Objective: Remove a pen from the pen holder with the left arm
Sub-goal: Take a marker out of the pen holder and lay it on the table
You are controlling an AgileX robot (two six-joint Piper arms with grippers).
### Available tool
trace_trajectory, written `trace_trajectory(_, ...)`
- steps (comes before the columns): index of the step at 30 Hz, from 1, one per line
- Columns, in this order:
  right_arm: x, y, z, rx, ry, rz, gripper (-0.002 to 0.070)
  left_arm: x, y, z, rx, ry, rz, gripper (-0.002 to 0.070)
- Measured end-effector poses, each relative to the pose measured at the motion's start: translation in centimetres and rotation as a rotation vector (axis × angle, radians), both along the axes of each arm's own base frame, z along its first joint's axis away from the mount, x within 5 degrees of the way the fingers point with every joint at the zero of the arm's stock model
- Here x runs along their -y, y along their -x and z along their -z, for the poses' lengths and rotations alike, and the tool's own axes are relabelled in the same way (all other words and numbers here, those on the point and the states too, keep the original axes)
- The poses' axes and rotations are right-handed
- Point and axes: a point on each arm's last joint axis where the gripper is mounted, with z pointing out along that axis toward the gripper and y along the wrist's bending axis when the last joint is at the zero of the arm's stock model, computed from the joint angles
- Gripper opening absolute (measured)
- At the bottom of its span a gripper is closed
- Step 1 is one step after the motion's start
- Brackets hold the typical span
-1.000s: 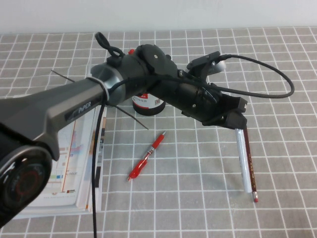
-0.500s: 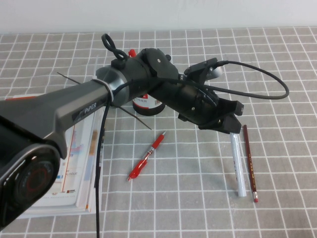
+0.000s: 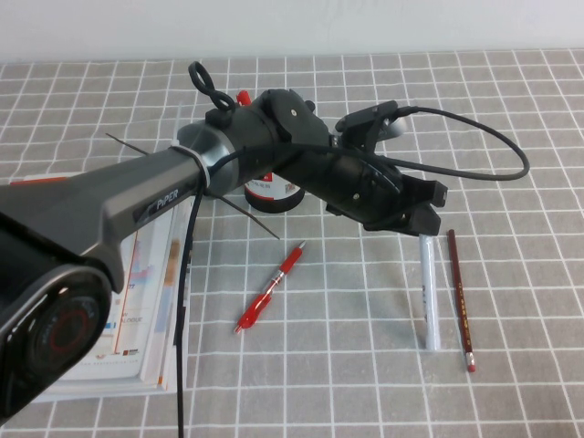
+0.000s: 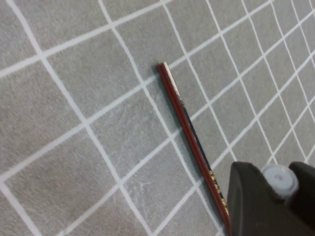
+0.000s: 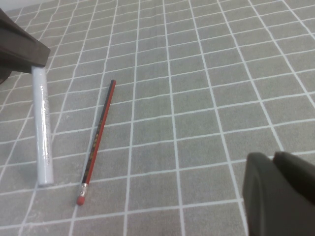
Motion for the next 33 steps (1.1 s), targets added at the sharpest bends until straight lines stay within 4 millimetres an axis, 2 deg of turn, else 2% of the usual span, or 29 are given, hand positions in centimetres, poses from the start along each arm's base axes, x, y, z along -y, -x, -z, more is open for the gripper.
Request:
trace_trajectory(11,0.0,0.0,0.0,0.000,0.000,0.000,-0.0012,-0.1,-0.3,0.5,0.029,-0.021,-0.010,0.0187)
trace_trajectory(26,0.0,0.0,0.0,0.000,0.000,0.000,-0.0012,-0.1,-0.5,0.5,0.034,-0.022,-0.012,0.0174)
trace_trajectory(29,0.0,0.0,0.0,0.000,0.000,0.000,-0.0013,-0.6,-0.5,-0.8,0.074,-0.021,0.004,0.0078)
trace_trajectory(31,0.0,0.0,0.0,0.000,0.000,0.000,-0.0013,-1.1,-0.4,-2.6,0.151,-0.028,0.018,0.0032)
trace_trajectory(33,0.0,0.0,0.0,0.000,0.000,0.000,-0.0013,-2.0,-0.1,-5.4,0.259,-0.035,0.022,0.0016)
